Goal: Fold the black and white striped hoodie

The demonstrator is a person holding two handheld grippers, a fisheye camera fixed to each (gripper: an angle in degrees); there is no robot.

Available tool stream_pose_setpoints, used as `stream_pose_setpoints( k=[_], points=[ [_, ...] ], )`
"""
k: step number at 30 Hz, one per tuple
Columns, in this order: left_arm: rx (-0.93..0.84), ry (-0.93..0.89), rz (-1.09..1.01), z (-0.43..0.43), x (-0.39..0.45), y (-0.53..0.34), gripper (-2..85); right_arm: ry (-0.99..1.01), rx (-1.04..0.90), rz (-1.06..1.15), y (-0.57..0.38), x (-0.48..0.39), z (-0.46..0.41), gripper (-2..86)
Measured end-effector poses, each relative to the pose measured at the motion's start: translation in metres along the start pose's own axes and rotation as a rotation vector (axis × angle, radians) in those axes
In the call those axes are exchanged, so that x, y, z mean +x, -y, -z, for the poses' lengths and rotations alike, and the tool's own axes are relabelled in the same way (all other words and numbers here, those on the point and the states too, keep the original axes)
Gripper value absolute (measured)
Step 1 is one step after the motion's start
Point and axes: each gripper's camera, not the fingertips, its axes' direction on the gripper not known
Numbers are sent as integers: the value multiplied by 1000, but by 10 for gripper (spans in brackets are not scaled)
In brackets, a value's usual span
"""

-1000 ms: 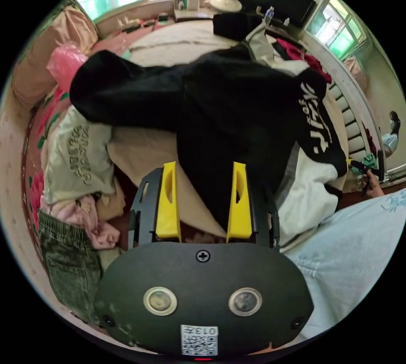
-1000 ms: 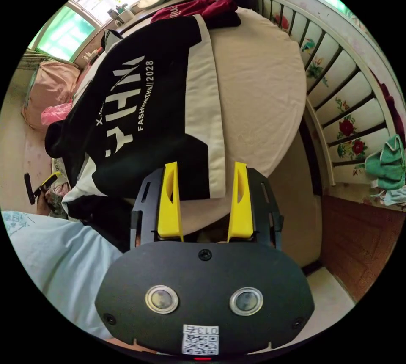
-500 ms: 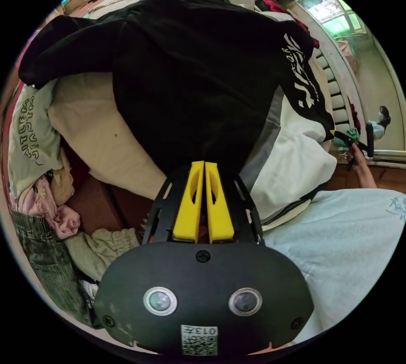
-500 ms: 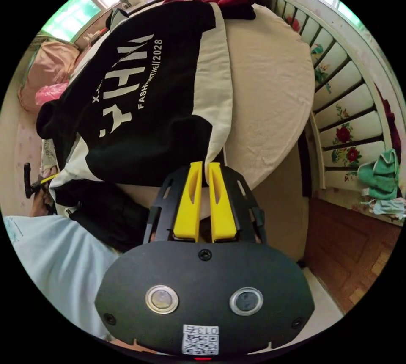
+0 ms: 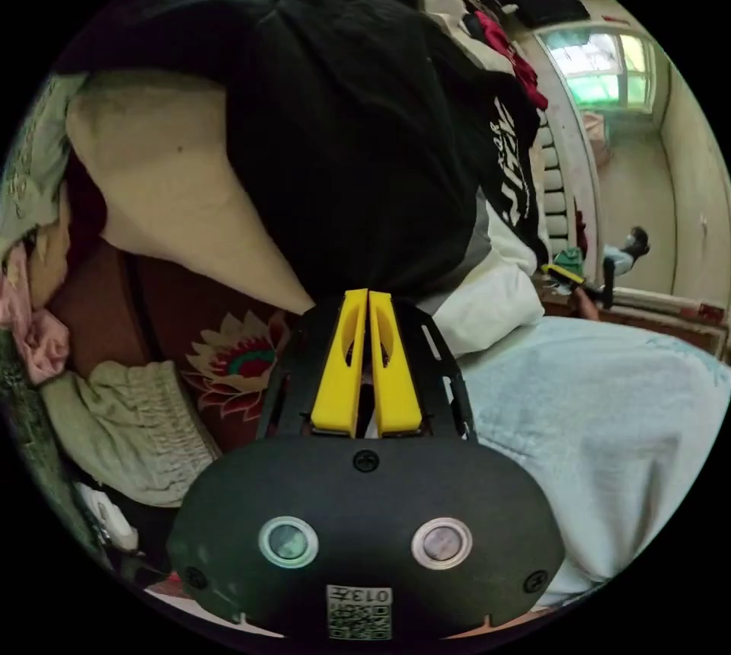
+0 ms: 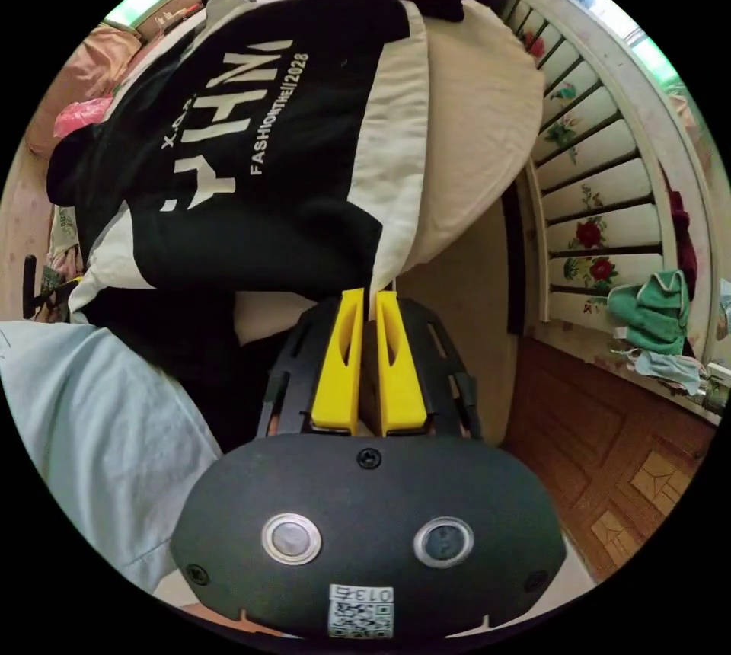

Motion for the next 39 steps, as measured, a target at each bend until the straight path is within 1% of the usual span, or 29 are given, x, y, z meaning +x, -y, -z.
stream_pose_setpoints(
  k=[2, 4, 5, 6, 7, 8, 9, 10, 12, 15, 16, 18, 20, 22, 24, 25, 26, 27, 28, 29, 30, 31, 33, 34, 35, 37, 39],
  points=[
    [80, 24, -16, 32, 1, -9, -2, -56, 86, -15, -3, 1, 19, 81],
    [167, 57, -70, 67, 7, -13, -2, -144, 242, -49, 1, 4, 58, 102],
    [228, 114, -128, 85, 17, -9, -3, -163, 290, -52, 4, 3, 68, 100],
    [264, 187, -199, 94, 30, 3, -3, -190, 399, -37, 14, -5, 85, 96],
    [270, 226, -233, 94, 38, 12, -3, -180, 495, 9, 31, -19, 97, 84],
    [268, 289, -304, 90, 55, 34, -3, -158, 530, 48, 42, -29, 100, 78],
    [274, 345, -392, 81, 76, 58, -3, -107, 569, 133, 69, -50, 103, 62],
    [279, 382, -428, 76, 87, 70, -3, -78, 594, 211, 97, -74, 102, 46],
    [292, 481, -567, 50, 132, 117, -3, -47, 637, 319, 138, -111, 97, 28],
    [259, 602, -612, 16, 155, 166, -4, 53, 601, 441, 204, -157, 80, 14],
    [246, 631, -591, 10, 153, 174, -4, 67, 568, 460, 228, -167, 69, 10],
    [188, 715, -478, -4, 126, 193, -4, 55, 532, 465, 256, -174, 51, 6],
    [149, 652, -436, -10, 102, 192, -4, -5, 444, 450, 282, -171, 25, 3],
    [184, 611, -423, -5, 97, 183, -3, -38, 295, 456, 304, -155, -6, 3],
    [166, 652, -405, 1, 108, 172, 0, 54, 322, 441, 301, -131, 3, 4],
    [192, 658, -427, 7, 114, 166, 2, 91, 394, 432, 290, -109, 22, 7],
    [292, 652, -485, 24, 127, 152, 5, 110, 454, 422, 283, -96, 34, 8],
    [419, 670, -504, 45, 138, 142, 11, 104, 554, 384, 270, -69, 55, 14],
    [477, 680, -505, 54, 143, 142, 15, 44, 603, 324, 264, -42, 69, 27],
    [564, 675, -512, 67, 151, 149, 35, 19, 613, 304, 264, -30, 73, 38],
    [590, 647, -517, 72, 159, 169, 61, -6, 604, 275, 269, -8, 77, 66],
    [576, 631, -524, 72, 162, 183, 77, -19, 556, 267, 280, 10, 74, 104],
    [464, 584, -547, 56, 172, 246, 104, -36, 447, 253, 300, 29, 62, 119],
    [444, 571, -545, 51, 173, 260, 106, -14, 407, 239, 309, 41, 54, 122],
    [404, 534, -544, 40, 176, 286, 110, 10, 392, 222, 313, 47, 50, 124],
    [355, 515, -537, 24, 181, 316, 127, 152, 338, 182, 323, 69, 38, 128],
    [274, 500, -542, 0, 189, 344, 128, 207, 304, 183, 328, 76, 30, 123]
  ],
)
